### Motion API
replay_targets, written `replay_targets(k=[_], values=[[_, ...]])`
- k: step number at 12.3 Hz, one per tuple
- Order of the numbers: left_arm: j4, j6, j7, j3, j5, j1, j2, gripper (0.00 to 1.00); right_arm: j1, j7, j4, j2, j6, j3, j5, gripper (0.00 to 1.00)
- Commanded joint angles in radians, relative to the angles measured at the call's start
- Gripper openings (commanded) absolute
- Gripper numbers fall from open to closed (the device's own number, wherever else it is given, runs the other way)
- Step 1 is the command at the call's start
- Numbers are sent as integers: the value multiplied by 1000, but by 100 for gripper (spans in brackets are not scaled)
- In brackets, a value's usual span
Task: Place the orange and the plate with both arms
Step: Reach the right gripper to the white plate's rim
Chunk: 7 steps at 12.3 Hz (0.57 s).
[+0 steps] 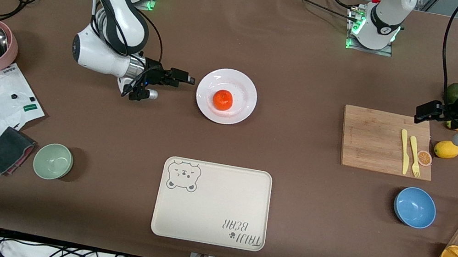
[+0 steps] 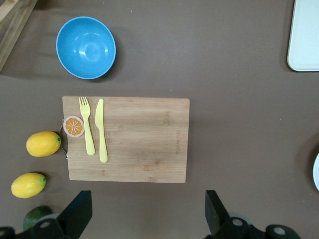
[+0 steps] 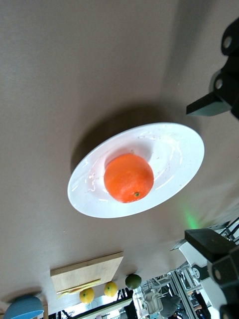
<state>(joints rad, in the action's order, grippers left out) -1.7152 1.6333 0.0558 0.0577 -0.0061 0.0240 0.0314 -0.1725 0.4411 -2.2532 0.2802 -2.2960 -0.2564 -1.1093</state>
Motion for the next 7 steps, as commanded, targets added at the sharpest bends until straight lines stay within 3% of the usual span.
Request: replay_targets(k=[1,7], values=[[6,-15,-19,2,0,-6,-5,100,10,71,-29,5,-31,-14,-43,100],[6,-15,-17,2,0,-6,-5,100,5,235,-28,112,-126,-46,-197,100]])
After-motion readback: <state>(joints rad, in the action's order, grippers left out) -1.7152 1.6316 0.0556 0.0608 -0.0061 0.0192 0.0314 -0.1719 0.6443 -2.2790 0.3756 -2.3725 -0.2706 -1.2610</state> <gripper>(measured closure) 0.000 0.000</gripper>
